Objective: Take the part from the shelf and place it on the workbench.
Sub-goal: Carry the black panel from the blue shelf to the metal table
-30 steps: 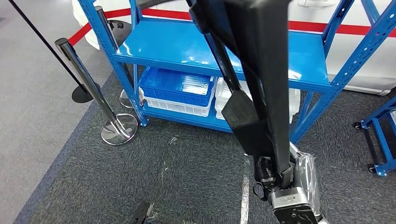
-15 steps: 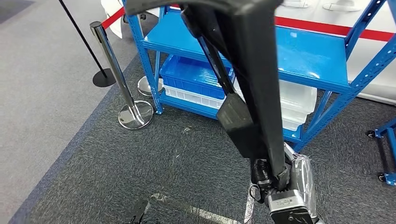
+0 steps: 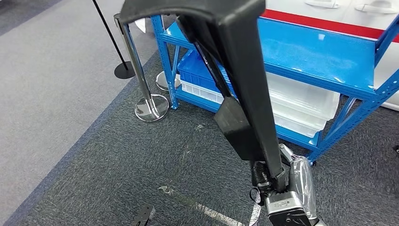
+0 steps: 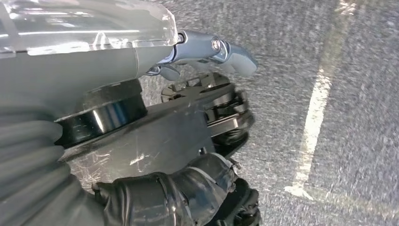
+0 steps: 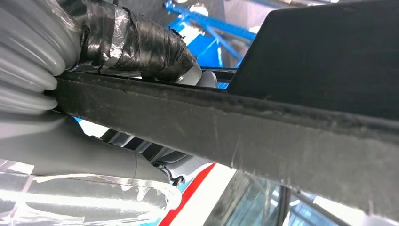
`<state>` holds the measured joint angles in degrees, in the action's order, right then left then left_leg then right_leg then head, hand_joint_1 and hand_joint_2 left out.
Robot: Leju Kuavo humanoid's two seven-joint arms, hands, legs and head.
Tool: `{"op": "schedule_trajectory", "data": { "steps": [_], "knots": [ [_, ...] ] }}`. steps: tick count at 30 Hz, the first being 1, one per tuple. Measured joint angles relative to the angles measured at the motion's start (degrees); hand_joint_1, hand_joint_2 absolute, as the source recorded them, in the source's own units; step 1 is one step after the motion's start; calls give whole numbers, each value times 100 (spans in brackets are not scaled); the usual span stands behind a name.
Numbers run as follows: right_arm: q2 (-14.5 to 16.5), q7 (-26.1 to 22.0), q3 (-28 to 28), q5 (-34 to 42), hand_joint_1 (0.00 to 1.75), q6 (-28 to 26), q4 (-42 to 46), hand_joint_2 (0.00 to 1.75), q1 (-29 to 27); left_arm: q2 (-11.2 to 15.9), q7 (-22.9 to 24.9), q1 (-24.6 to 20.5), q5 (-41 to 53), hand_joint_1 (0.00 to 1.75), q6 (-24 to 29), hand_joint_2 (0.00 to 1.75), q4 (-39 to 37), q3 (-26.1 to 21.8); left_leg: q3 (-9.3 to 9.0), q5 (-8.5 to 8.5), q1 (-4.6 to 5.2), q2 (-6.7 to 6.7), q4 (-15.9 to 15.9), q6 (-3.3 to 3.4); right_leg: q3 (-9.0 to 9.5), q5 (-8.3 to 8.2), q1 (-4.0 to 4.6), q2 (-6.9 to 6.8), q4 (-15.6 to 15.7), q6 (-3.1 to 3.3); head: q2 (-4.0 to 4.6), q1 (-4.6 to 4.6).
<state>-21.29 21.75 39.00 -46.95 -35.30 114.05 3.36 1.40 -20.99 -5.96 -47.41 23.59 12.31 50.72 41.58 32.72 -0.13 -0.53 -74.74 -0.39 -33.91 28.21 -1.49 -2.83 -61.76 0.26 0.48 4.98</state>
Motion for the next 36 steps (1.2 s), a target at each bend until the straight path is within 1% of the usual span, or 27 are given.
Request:
{"op": "schedule_trajectory", "data": {
  "steps": [1,3,4,5,7,8,10,12,13,14,15,16,18,20,21,22,23,24,26,27,28,29,30,31,33,35,36],
  "knots": [
    [0,0,10,0,175,0,0,175,2,-2,1,6,0,0,-1,175,0,0,-144,-150,-1,33,234,13,5,0,3,-66,1,0,0,-1],
    [0,0,26,0,175,0,0,175,5,-2,3,-6,-1,0,1,175,0,-1,-562,-431,40,248,1009,57,22,0,15,-184,5,-11,0,-2],
    [0,0,32,0,175,4,0,175,7,-2,4,-20,0,0,3,175,1,-1,-699,-500,74,339,1294,84,28,-4,21,-237,15,-29,0,-3],
    [0,1,35,1,175,11,0,175,8,-2,5,-30,0,0,5,175,1,-1,-749,-512,111,394,1443,109,33,-10,25,-289,28,-52,0,-3],
    [1,3,40,1,175,25,1,175,10,1,7,-25,0,0,10,175,1,0,-739,-542,151,296,1517,172,57,-27,21,-394,74,-122,0,-5],
    [1,5,42,1,175,28,0,175,14,3,8,-7,-1,0,13,175,1,0,-768,-580,145,235,1575,205,70,-12,7,-383,75,-154,0,-6],
    [0,8,43,1,175,29,-1,175,14,9,11,7,-1,0,19,175,1,1,-846,-664,120,118,1691,283,-15,174,-3,-135,-166,-188,0,-17],
    [1,10,44,1,175,31,-2,175,6,8,12,-8,-1,0,20,175,0,1,-856,-703,113,-8,1720,330,-320,515,1,174,-830,-173,0,-43],
    [1,13,44,1,175,30,-4,175,1,4,13,-14,-1,0,20,175,0,1,-846,-705,115,-81,1711,339,-486,632,10,237,-1166,-170,0,-54],
    [1,15,45,2,175,30,-8,175,-4,0,13,-12,-1,0,18,175,0,1,-840,-703,118,-162,1698,341,-587,647,19,262,-1352,-170,0,-58],
    [0,16,45,3,175,30,-13,175,-8,-4,14,-6,-1,0,17,175,0,1,-837,-698,117,-248,1678,341,-596,552,23,277,-1333,-171,0,-57],
    [0,17,45,4,175,30,-17,175,-8,-4,14,-1,-2,0,17,175,0,1,-834,-686,112,-335,1647,333,-494,356,20,312,-1080,-171,0,-59],
    [1,16,45,5,175,29,-21,175,-8,-4,14,-6,-1,0,17,175,0,1,-786,-639,108,-495,1538,294,-199,18,-17,571,-361,-178,0,-62],
    [2,16,46,8,175,30,-20,175,-11,-4,14,-20,-1,0,16,175,0,1,-685,-615,96,-649,1448,239,-59,-53,-41,779,-16,-177,0,-62],
    [1,16,47,12,175,32,-21,175,-13,-4,14,-18,-1,0,14,175,0,1,-642,-623,90,-725,1428,206,-49,-37,-34,766,9,-163,0,-61],
    [1,16,47,19,175,33,-21,175,-9,-2,17,-6,-1,0,11,175,0,1,-608,-639,72,-800,1438,179,-43,-49,-39,688,16,-135,0,-61],
    [1,14,47,28,175,34,-22,175,-1,1,22,11,0,0,5,175,1,1,-581,-627,72,-771,1416,150,-25,-62,-40,610,48,-106,0,-57],
    [1,8,47,39,175,33,-22,175,6,3,31,21,1,0,-5,175,1,1,-527,-572,76,-658,1321,116,-2,-73,-46,527,84,-78,0,-34],
    [3,-19,48,77,175,23,-17,175,16,5,53,11,1,0,-33,175,2,1,-269,-311,69,-272,809,47,40,-77,-37,347,126,-46,0,10],
    [3,-42,49,107,175,17,-16,175,14,1,62,-2,2,0,-48,175,2,1,-85,-167,48,-132,458,15,49,-70,-25,253,130,-36,0,26],
    [3,-66,54,144,175,10,-17,175,13,-3,70,-9,3,0,-58,175,2,1,76,-80,23,-57,166,-11,53,-60,-15,160,130,-29,0,26],
    [4,-86,62,179,175,3,-17,175,12,-6,76,-6,4,0,-64,175,2,2,159,-85,1,-20,33,-29,60,-49,-10,74,129,-26,0,28],
    [4,-103,73,211,175,-2,-17,175,13,-9,81,3,5,0,-69,175,2,2,137,-184,-16,5,97,-39,70,-37,-9,-4,129,-27,0,30],
    [4,-115,84,234,175,-5,-17,175,14,-9,83,12,5,0,-70,175,2,2,15,-352,-27,42,344,-41,88,-23,-8,-74,129,-32,0,30],
    [4,-146,101,257,175,-10,-17,175,17,-9,82,5,9,0,-70,175,2,3,-373,-648,6,297,1092,-11,141,11,3,-201,139,-61,0,27],
    [4,-179,116,268,175,-12,-17,175,20,-8,81,-17,15,0,-70,175,2,3,-580,-733,75,459,1496,64,190,37,16,-312,164,-115,0,24],
    [4,-188,124,272,175,-13,-17,175,22,-3,81,-17,17,0,-69,175,2,3,-582,-730,106,409,1510,106,213,44,16,-365,182,-147,0,23]
  ]
}}
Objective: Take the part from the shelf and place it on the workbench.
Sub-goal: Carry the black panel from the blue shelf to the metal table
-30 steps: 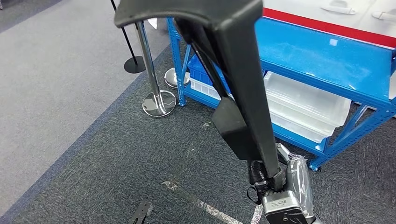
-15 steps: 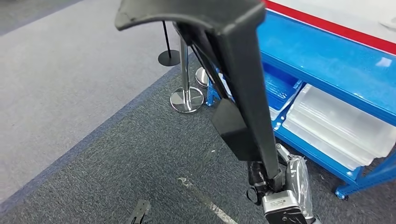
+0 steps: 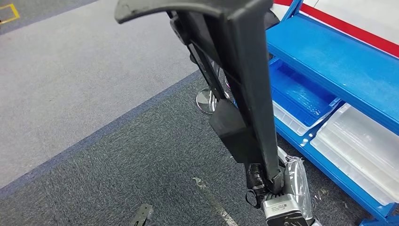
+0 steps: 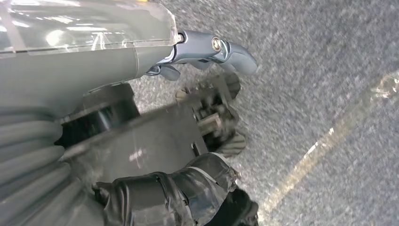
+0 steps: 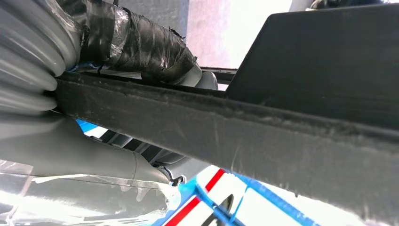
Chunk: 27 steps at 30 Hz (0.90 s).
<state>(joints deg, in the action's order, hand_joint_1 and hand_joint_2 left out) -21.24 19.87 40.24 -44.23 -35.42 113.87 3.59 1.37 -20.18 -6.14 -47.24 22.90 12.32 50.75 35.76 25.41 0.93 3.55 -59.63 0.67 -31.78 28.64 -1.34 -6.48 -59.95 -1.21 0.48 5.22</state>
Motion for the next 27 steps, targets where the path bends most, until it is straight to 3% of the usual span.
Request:
{"op": "schedule_trajectory", "data": {
  "steps": [2,4,6,7,8,9,10,12,14,16,18,20,22,23,24,25,27],
  "knots": [
    [-1,-4,11,8,175,-1,1,175,11,13,3,16,3,0,2,175,-1,0,-60,-24,-7,-140,85,78,55,49,-25,-4,1,-73,0,-5],
    [-2,-8,14,15,175,-5,1,175,21,23,8,16,13,0,-7,175,-1,1,-152,-59,-35,-271,175,173,-44,260,-35,263,-310,-92,0,-30],
    [0,-17,18,29,175,-10,0,175,16,21,14,-4,27,0,-35,175,-1,2,-167,-65,-35,-406,187,234,-399,579,-27,547,-1023,-62,0,-68],
    [1,-24,19,46,175,-14,-2,175,11,18,17,-9,31,0,-56,175,0,2,-165,-60,-31,-489,179,245,-589,670,-20,602,-1349,-55,0,-79],
    [2,-39,21,73,175,-18,-4,175,7,14,20,-6,32,0,-73,175,1,2,-164,-52,-28,-577,163,247,-699,647,-16,624,-1492,-52,0,-85],
    [2,-69,21,115,175,-27,-6,175,5,12,22,1,33,0,-87,175,1,2,-164,-39,-29,-670,138,244,-711,514,-16,640,-1423,-51,0,-84],
    [2,-117,21,169,175,-44,-8,175,4,12,25,8,32,0,-93,175,1,2,-163,-20,-35,-764,102,232,-621,296,-22,675,-1148,-50,0,-86],
    [3,-260,21,330,175,-96,-9,175,4,12,22,5,28,0,-95,175,0,2,-124,36,-47,-934,-10,183,-365,-27,-62,923,-464,-62,0,-88],
    [8,-448,21,576,175,-170,-3,175,2,13,17,-2,25,0,-94,175,0,2,-29,61,-52,-1072,-87,119,-259,-74,-79,1097,-175,-67,0,-91],
    [14,-650,21,841,175,-267,5,175,4,21,16,18,22,0,-92,175,0,3,45,40,-64,-1166,-85,58,-247,-83,-70,997,-147,-22,0,-93],
    [26,-824,21,1048,175,-355,21,175,3,27,18,43,19,0,-91,175,0,5,121,117,-52,-927,-217,-3,-206,-107,-77,857,-87,43,0,-62],
    [43,-972,21,1207,175,-403,51,175,-8,25,21,29,15,0,-91,175,1,7,385,393,-53,-549,-754,-63,-163,-107,-66,689,-47,85,0,-20],
    [52,-1085,21,1340,175,-423,70,175,-22,17,24,14,14,0,-91,175,2,8,734,622,-94,-427,-1401,-108,-140,-84,-47,504,-39,106,0,-6],
    [55,-1121,21,1395,175,-429,76,175,-30,13,25,19,14,0,-91,175,3,9,814,613,-110,-412,-1530,-120,-127,-68,-43,421,-39,109,0,-3],
    [57,-1160,21,1444,175,-432,80,175,-36,12,26,28,14,0,-91,175,3,10,775,495,-121,-391,-1433,-123,-107,-50,-41,343,-39,107,0,-3],
    [60,-1193,21,1483,175,-433,85,175,-40,12,27,36,15,0,-91,175,3,11,627,305,-125,-339,-1134,-116,-80,-30,-39,272,-38,100,0,-2],
    [62,-1242,21,1532,175,-434,99,175,-43,12,27,27,17,0,-91,175,3,13,244,6,-73,-51,-381,-63,-21,16,-20,144,-35,64,0,-4]
  ]
}}
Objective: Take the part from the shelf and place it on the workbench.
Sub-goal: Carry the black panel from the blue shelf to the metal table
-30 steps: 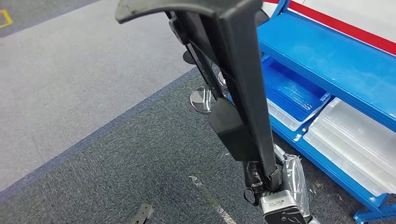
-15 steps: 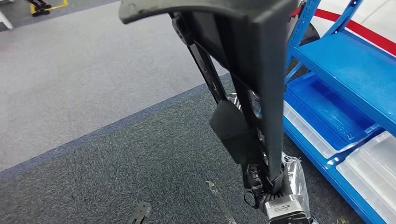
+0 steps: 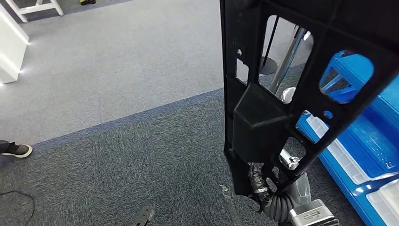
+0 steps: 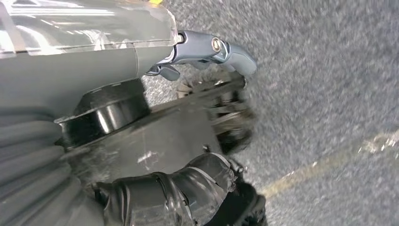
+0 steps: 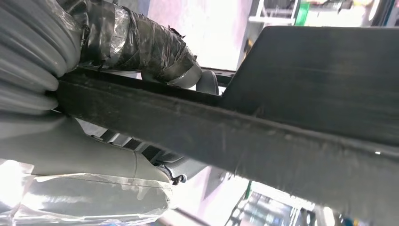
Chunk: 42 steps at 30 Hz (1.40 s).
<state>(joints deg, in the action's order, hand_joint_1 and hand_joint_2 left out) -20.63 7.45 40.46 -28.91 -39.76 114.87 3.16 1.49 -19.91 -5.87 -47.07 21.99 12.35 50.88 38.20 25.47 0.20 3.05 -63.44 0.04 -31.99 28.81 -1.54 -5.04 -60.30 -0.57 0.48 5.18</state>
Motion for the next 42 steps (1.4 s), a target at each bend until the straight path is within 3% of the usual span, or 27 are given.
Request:
{"op": "schedule_trajectory", "data": {
  "steps": [2,4,5,7,8,9,10,11,12,13,15,17,19,20,21,23,25,26,28,30,32,34,36,38,40,41,42],
  "knots": [
    [4,-39,0,30,175,-1,13,175,-3,1,-1,-22,6,0,0,175,-1,0,-167,-52,72,166,339,79,43,38,25,-113,12,-55,0,-4],
    [14,-82,0,67,175,0,20,175,-4,8,-1,-18,10,0,5,175,-2,1,-191,-49,85,30,376,148,98,75,32,-221,37,-116,0,-4],
    [18,-105,0,92,175,1,24,175,-2,12,-1,-8,11,0,9,175,-2,2,-228,-59,72,-44,419,181,120,115,24,-165,10,-146,0,-10],
    [21,-158,0,145,175,1,35,175,-4,16,2,-17,14,0,16,175,-2,4,-311,-88,32,-188,500,270,-11,341,10,139,-352,-166,0,-43],
    [24,-188,0,178,175,1,37,175,-12,13,4,-28,16,0,17,175,-1,4,-326,-91,26,-261,514,305,-187,507,3,330,-709,-160,0,-65],
    [26,-220,0,214,175,1,38,175,-25,9,10,-40,18,0,17,175,-1,4,-328,-88,24,-340,511,330,-402,660,6,431,-1097,-152,0,-77],
    [28,-250,0,257,175,1,38,175,-40,4,16,-43,21,0,18,175,-1,5,-327,-80,24,-430,502,338,-584,730,8,474,-1392,-155,0,-84],
    [28,-281,0,304,175,1,38,175,-53,1,25,-37,23,0,19,175,-1,6,-328,-71,22,-524,488,338,-690,693,5,490,-1512,-162,0,-86],
    [28,-319,0,350,175,1,39,175,-62,0,34,-29,25,0,21,175,-1,8,-329,-59,15,-621,466,329,-686,541,-4,501,-1403,-170,0,-85],
    [28,-357,0,393,175,1,41,175,-67,0,43,-22,26,0,25,175,-1,10,-328,-39,3,-720,431,308,-581,307,-21,543,-1091,-184,0,-86],
    [28,-413,0,453,175,3,48,175,-73,0,54,-25,27,0,33,175,-1,14,-286,16,-13,-898,322,235,-324,-3,-74,807,-415,-207,0,-92],
    [27,-439,-1,491,175,8,63,175,-85,0,61,-31,31,0,46,175,-1,18,-210,42,-19,-1040,251,161,-226,-30,-87,985,-153,-189,0,-100],
    [32,-473,-2,521,175,24,78,175,-85,6,71,-6,33,0,62,175,-1,22,-151,30,-38,-1138,257,102,-198,-35,-76,875,-125,-117,0,-104],
    [37,-491,-2,532,175,35,87,175,-80,9,74,11,33,0,69,175,-1,25,-126,47,-33,-1074,229,75,-171,-42,-78,809,-107,-79,0,-93],
    [45,-504,-2,540,175,45,101,175,-79,12,77,17,35,0,73,175,-1,28,-60,118,-27,-919,103,45,-149,-48,-86,730,-85,-45,0,-62],
    [55,-515,-2,550,175,57,130,175,-82,9,80,-2,41,0,77,175,0,32,227,403,-19,-530,-470,-7,-109,-36,-75,560,-57,1,0,-5],
    [58,-517,-2,563,175,68,139,175,-89,1,85,-19,48,0,77,175,0,34,579,626,-40,-373,-1110,-40,-82,-6,-57,377,-54,23,0,10],
    [59,-519,-2,573,175,78,139,175,-91,-3,87,-14,52,0,78,175,0,37,647,600,-45,-350,-1211,-43,-66,12,-54,294,-54,24,0,14],
    [62,-530,-2,595,175,98,141,175,-89,-5,95,-1,66,0,84,175,0,43,429,263,-43,-293,-752,-15,-11,57,-49,145,-52,15,0,15],
    [64,-561,-3,616,175,117,142,175,-87,-4,101,-9,84,0,93,175,0,49,49,-21,13,-66,-13,63,57,107,-33,15,-42,-17,0,11],
    [67,-596,-6,634,175,132,142,175,-86,-2,105,-23,92,0,99,175,0,56,-104,-53,78,61,288,142,113,138,-13,-91,-5,-72,0,10],
    [74,-610,-12,648,175,139,145,175,-83,1,110,-12,96,0,102,175,0,69,-145,-63,68,-67,351,199,180,164,-1,-169,51,-136,0,11],
    [78,-615,-22,662,175,140,155,175,-77,4,116,0,103,0,108,175,0,80,-240,-93,27,-195,465,250,185,263,1,11,-60,-181,0,-20],
    [80,-624,-28,682,175,140,168,175,-82,1,121,-22,112,0,113,175,0,85,-302,-104,8,-330,522,300,-112,532,2,335,-658,-190,0,-57],
    [81,-629,-28,704,175,142,174,175,-103,-7,128,-38,115,0,114,175,0,90,-312,-91,7,-492,510,333,-554,730,6,467,-1357,-195,0,-64],
    [81,-629,-28,714,175,143,174,175,-113,-10,132,-34,115,0,114,175,0,93,-317,-78,6,-578,496,337,-669,669,3,484,-1458,-201,0,-63],
    [80,-629,-29,722,175,144,174,175,-119,-11,137,-29,115,0,115,175,0,96,-321,-63,0,-666,473,332,-672,494,-4,499,-1329,-206,0,-64]
  ]
}}
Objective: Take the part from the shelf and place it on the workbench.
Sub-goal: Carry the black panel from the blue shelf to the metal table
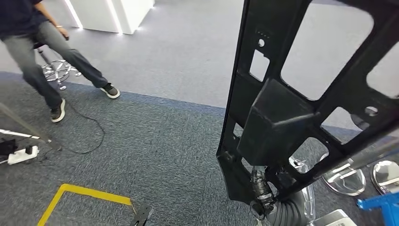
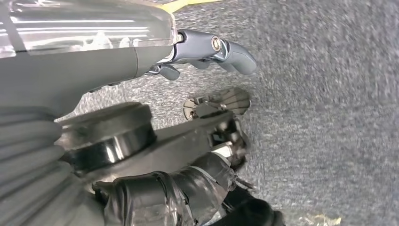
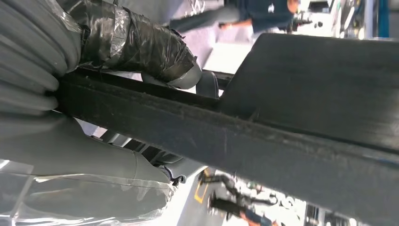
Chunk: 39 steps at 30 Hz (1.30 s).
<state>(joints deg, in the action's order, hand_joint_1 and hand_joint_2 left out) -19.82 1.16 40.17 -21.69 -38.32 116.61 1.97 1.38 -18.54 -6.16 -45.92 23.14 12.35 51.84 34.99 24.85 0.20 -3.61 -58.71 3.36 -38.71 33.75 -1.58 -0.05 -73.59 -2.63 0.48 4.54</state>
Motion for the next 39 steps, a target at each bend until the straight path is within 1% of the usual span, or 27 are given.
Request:
{"op": "schedule_trajectory", "data": {
  "steps": [1,3,5,7,8,9,11,13,14,15,16,18,20,22,23,24,26,27,28,29,30,32,34,36,37,38,39],
  "knots": [
    [0,-1,-1,5,175,1,0,175,-3,-1,4,4,0,0,1,175,0,3,-3,22,-10,-89,-31,-15,91,-244,-14,46,312,-6,0,-2],
    [1,-12,-2,19,175,13,2,175,-8,-1,9,-1,2,0,2,175,0,10,35,81,-18,-258,-128,-75,333,-559,-60,343,979,-13,0,-3],
    [3,-46,-2,34,175,28,10,175,-17,-1,15,-9,3,0,5,175,0,21,115,107,-26,-406,-186,-153,430,-582,-68,538,1230,11,0,-10],
    [6,-78,-2,65,175,33,15,175,-14,7,19,11,2,0,10,175,0,38,165,94,-44,-501,-178,-222,457,-588,-67,413,1264,83,0,-16],
    [13,-90,-2,89,175,34,16,175,-11,9,19,27,2,0,13,175,1,50,191,121,-37,-399,-219,-254,487,-592,-76,337,1291,126,0,-3],
    [20,-102,-2,113,175,36,21,175,-12,12,20,33,3,0,15,175,1,60,251,198,-30,-227,-359,-284,520,-597,-90,253,1320,164,0,25],
    [34,-136,-2,155,175,45,34,175,-18,11,21,17,4,0,16,175,2,73,536,489,-28,176,-943,-339,578,-579,-80,74,1350,209,0,77],
    [35,-167,-2,187,175,67,42,175,-23,7,26,1,4,0,16,175,2,78,876,704,-60,298,-1559,-378,611,-545,-65,-112,1352,219,0,88],
    [35,-174,-2,200,175,80,42,175,-24,5,31,5,4,0,16,175,2,79,937,678,-70,318,-1646,-386,630,-524,-63,-196,1351,217,0,91],
    [36,-179,-2,212,175,89,42,175,-24,4,37,13,4,0,15,175,2,81,886,553,-76,339,-1527,-387,655,-501,-63,-273,1351,211,0,90],
    [37,-181,-2,223,175,96,43,175,-23,5,43,18,4,0,15,175,2,81,716,348,-75,397,-1193,-373,693,-474,-62,-345,1352,200,0,92],
    [41,-188,-2,254,175,101,46,175,-21,8,46,12,4,0,16,175,2,81,328,60,-29,620,-450,-306,773,-415,-46,-474,1361,158,0,87],
    [44,-194,-2,284,175,102,48,175,-20,10,49,-2,4,0,16,175,2,83,174,23,27,715,-149,-229,833,-381,-17,-580,1399,94,0,84],
    [44,-198,-4,305,175,103,49,175,-18,19,52,10,0,0,18,175,2,84,148,16,23,583,-101,-164,900,-361,-2,-663,1465,20,-1,86],
    [44,-199,-6,314,175,103,50,175,-15,24,52,22,-1,0,20,175,2,84,109,6,6,518,-52,-135,933,-332,-4,-625,1467,-13,-1,72],
    [44,-204,-8,319,175,103,51,175,-13,28,54,27,-2,0,22,175,2,85,61,-6,-14,456,3,-102,910,-250,-10,-508,1359,-34,-1,52],
    [46,-220,-13,331,175,104,51,175,-17,28,56,12,-1,0,25,175,2,86,-5,-10,-34,332,63,-47,641,39,-11,-186,783,-43,0,2],
    [47,-230,-14,336,175,104,50,175,-25,24,59,-1,-1,0,25,175,2,86,-13,-3,-31,266,68,-24,410,208,-3,-77,371,-38,0,-9],
    [48,-237,-14,342,175,106,48,175,-36,20,62,-7,0,0,25,175,2,86,-15,6,-27,190,63,-9,186,307,3,-32,20,-36,0,-14],
    [48,-241,-14,349,175,108,46,175,-45,16,65,-5,-1,0,25,175,2,86,-20,15,-22,107,54,-4,38,290,7,-14,-155,-32,0,-14],
    [48,-243,-14,356,175,111,45,175,-51,14,68,1,-1,0,25,175,2,86,-27,27,-21,16,40,-4,-18,159,7,-1,-130,-26,0,-14],
    [48,-244,-15,369,175,119,46,175,-54,15,70,9,-2,0,25,175,2,87,-41,65,-29,-165,-9,-30,182,-351,-10,98,538,-11,0,-17],
    [48,-245,-15,382,175,125,44,175,-57,16,70,-2,-3,0,26,175,2,89,-7,110,-23,-318,-78,-85,429,-624,-41,380,1190,10,-1,-19],
    [48,-249,-16,389,175,127,43,175,-62,19,68,-9,-3,0,27,175,2,91,45,116,-34,-449,-104,-150,502,-609,-35,513,1349,47,-1,-19],
    [47,-251,-17,391,175,129,44,175,-63,21,67,-4,-3,0,27,175,2,92,69,109,-52,-515,-95,-184,520,-614,-37,449,1356,83,-1,-17],
    [49,-252,-18,391,175,131,44,175,-58,29,66,8,-5,0,29,175,2,94,82,115,-56,-491,-113,-215,548,-617,-38,376,1380,120,0,-17],
    [50,-252,-19,392,175,133,44,175,-55,36,64,18,-7,0,29,175,3,97,115,154,-47,-376,-182,-246,582,-616,-46,302,1407,159,0,13]
  ]
}}
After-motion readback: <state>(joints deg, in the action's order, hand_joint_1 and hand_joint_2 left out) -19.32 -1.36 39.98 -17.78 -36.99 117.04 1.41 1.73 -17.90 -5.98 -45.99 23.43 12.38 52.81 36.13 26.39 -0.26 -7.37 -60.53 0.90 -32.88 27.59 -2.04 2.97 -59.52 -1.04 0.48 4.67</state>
